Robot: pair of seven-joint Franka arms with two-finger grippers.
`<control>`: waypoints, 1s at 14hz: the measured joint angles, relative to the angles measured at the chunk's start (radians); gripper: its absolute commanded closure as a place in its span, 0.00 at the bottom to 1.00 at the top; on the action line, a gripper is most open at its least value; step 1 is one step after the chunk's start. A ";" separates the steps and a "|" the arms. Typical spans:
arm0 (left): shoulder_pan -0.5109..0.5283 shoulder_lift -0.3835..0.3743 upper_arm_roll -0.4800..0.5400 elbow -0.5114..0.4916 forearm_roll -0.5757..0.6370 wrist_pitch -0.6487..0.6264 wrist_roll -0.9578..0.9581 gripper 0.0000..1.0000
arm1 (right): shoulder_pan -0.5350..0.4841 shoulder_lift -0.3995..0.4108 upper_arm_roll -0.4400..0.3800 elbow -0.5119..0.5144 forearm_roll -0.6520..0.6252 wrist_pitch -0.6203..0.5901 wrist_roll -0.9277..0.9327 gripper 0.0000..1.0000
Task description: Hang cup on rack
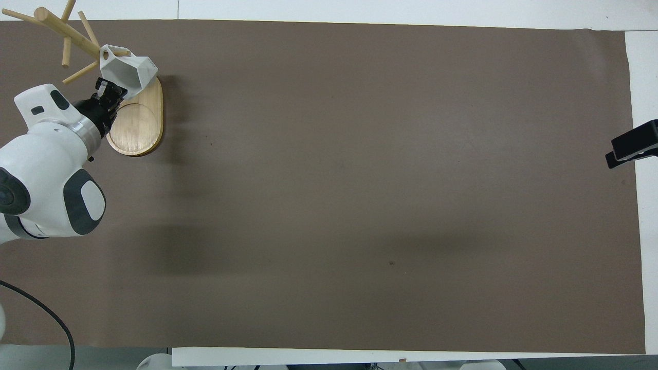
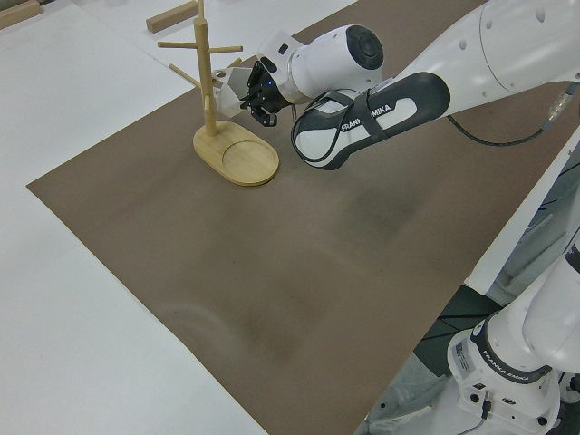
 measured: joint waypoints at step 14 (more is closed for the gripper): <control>0.086 -0.180 0.011 0.346 0.000 -1.003 0.480 0.01 | 0.006 -0.018 -0.003 -0.030 0.000 -0.015 0.006 0.00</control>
